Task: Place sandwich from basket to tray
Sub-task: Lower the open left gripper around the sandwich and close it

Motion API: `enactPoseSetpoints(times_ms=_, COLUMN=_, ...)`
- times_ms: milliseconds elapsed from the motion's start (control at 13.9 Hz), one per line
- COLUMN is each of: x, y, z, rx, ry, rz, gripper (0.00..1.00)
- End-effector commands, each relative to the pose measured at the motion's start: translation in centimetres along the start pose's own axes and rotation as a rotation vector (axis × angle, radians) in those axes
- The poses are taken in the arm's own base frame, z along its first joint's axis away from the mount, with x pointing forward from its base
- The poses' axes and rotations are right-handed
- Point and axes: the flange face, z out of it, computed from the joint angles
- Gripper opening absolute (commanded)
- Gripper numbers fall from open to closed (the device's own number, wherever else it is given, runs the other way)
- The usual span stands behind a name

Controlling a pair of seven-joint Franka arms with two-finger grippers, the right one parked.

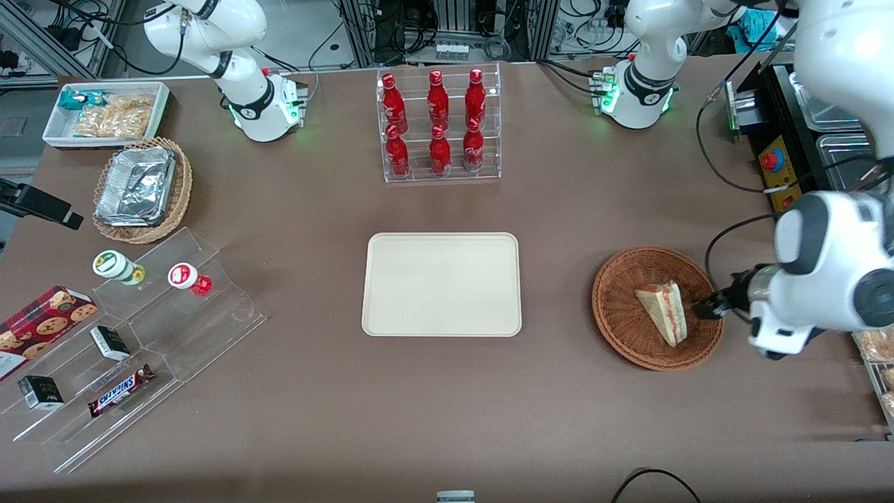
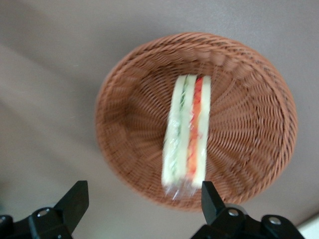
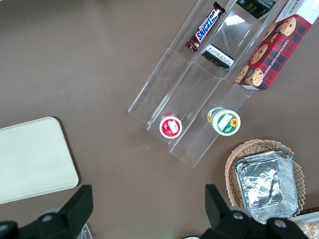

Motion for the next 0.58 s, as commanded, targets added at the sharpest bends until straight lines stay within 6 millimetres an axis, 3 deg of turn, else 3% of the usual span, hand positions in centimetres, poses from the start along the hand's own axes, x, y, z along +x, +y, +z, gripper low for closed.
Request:
enactPoseSetpoints(times_ms=0, x=-0.2, y=0.4, z=1.0, rx=-0.029, ry=0.018, rz=-0.044, gripper=1.0)
enactPoseSetpoints(times_ms=216, x=0.4, y=1.2, z=3.9, rx=-0.033, ry=0.001, rz=-0.04, gripper=1.0)
enactPoseSetpoints(times_ms=503, x=0.3, y=2.0, z=5.9, rx=-0.068, ry=0.005, rz=-0.04, gripper=1.0)
